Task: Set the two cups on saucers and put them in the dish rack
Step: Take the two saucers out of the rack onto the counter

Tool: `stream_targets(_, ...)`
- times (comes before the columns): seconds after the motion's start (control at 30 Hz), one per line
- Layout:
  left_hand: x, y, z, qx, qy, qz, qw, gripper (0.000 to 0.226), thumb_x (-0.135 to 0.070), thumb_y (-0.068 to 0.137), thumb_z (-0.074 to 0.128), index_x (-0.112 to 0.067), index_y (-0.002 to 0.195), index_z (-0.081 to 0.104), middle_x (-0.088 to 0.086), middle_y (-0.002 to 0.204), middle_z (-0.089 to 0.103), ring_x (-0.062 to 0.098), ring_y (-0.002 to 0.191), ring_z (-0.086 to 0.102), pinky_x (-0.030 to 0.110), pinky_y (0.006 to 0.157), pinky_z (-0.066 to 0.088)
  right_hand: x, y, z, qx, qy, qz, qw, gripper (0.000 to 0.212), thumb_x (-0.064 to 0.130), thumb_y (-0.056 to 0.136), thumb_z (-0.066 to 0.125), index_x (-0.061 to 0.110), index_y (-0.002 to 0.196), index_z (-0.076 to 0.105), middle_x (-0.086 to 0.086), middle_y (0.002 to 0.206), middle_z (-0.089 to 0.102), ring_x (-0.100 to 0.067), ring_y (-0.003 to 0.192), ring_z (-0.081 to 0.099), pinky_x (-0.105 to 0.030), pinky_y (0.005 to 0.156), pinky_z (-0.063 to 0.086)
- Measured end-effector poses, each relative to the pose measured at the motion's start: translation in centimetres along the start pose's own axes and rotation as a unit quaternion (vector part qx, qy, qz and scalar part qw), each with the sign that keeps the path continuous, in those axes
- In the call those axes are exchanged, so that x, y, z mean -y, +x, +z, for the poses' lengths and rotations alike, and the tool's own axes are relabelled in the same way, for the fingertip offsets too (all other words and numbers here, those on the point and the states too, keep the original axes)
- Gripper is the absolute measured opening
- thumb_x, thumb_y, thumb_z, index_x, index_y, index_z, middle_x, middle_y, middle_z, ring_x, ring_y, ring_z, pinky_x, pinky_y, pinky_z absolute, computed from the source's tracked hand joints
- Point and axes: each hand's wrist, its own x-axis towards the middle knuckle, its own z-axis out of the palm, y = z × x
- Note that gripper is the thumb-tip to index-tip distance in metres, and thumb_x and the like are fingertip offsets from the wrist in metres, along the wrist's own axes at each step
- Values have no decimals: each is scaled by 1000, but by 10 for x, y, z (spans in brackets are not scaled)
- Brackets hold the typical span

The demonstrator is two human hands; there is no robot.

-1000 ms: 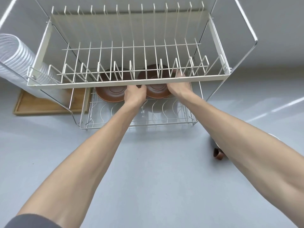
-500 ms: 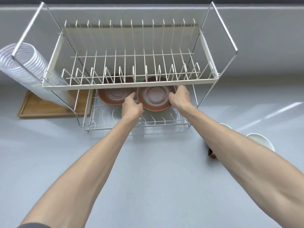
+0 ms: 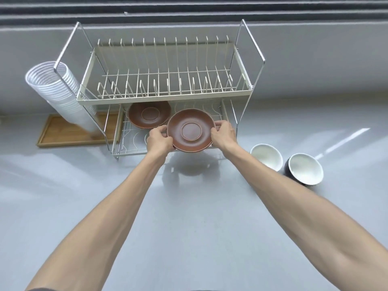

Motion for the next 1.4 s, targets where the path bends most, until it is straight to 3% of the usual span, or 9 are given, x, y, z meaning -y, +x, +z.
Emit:
stream_targets(0.1, 9, -21, -3, 13, -2, 9, 1000, 56, 14, 81, 46, -7, 128, 65, 15, 101, 76, 36, 90, 75, 51, 88, 61, -12, -22, -4, -3, 20, 16, 1000, 34, 12, 92, 48, 13, 119, 68, -9, 113, 75, -37, 106, 71, -49, 96, 57)
stream_targets(0.23, 20, -51, -4, -6, -11, -13, 1000, 57, 5, 84, 49, -10, 137, 58, -1, 82, 69, 27, 73, 69, 50, 90, 61, -34, -52, -11, -2, 53, 35, 998, 34, 14, 92, 48, 12, 122, 65, -9, 112, 74, -37, 105, 71, -48, 98, 55)
stream_targets(0.37, 29, -88, -4, 15, -46, -28, 998, 48, 1, 84, 51, -13, 129, 62, 0, 74, 70, 17, 57, 66, 42, 84, 63, -59, -81, -23, -6, 69, 47, 996, 33, 17, 92, 50, 14, 122, 63, -5, 103, 75, -36, 101, 73, -46, 96, 56)
stream_targets(0.6, 40, -139, 16, 61, -55, -33, 996, 38, -6, 92, 56, -10, 130, 59, 10, 90, 72, 17, 67, 69, 32, 69, 61, -110, -122, -58, -21, 111, 52, 992, 30, 17, 96, 53, 12, 123, 63, 3, 90, 66, -32, 110, 67, -52, 96, 55)
stream_targets(0.77, 48, -172, 53, 97, -32, -45, 994, 37, -12, 92, 60, -11, 129, 60, 17, 102, 72, 25, 82, 69, 43, 87, 61, -157, -143, -94, -35, 111, 77, 990, 31, 22, 96, 54, 16, 125, 64, 9, 91, 64, -29, 96, 72, -48, 94, 57)
stream_targets(0.87, 51, -191, 82, 120, -21, -59, 991, 36, -15, 92, 62, -12, 128, 60, 18, 106, 73, 25, 84, 70, 42, 87, 61, -184, -150, -117, -44, 114, 100, 987, 30, 21, 96, 53, 17, 124, 64, 8, 91, 65, -28, 87, 71, -45, 92, 57)
stream_targets(0.97, 56, -208, 109, 142, -11, -67, 988, 34, -14, 92, 62, -12, 126, 61, 13, 96, 73, 23, 77, 70, 38, 80, 62, -210, -156, -138, -56, 108, 116, 986, 28, 22, 97, 52, 17, 122, 63, 6, 92, 65, -24, 79, 65, -40, 87, 55)
stream_targets(1.23, 73, -241, 169, 177, 25, -90, 980, 35, -15, 92, 61, -11, 127, 60, 11, 91, 72, 22, 73, 68, 42, 85, 62, -271, -165, -181, -66, 94, 162, 980, 28, 20, 97, 52, 17, 122, 63, 8, 91, 64, -24, 81, 65, -41, 89, 56)
stream_targets(1.4, 78, -248, 190, 179, 35, -98, 978, 37, -16, 91, 60, -11, 128, 60, 13, 97, 72, 25, 80, 69, 46, 90, 61, -288, -163, -194, -70, 96, 178, 977, 29, 18, 96, 52, 16, 123, 63, 4, 92, 66, -35, 93, 71, -44, 92, 56)
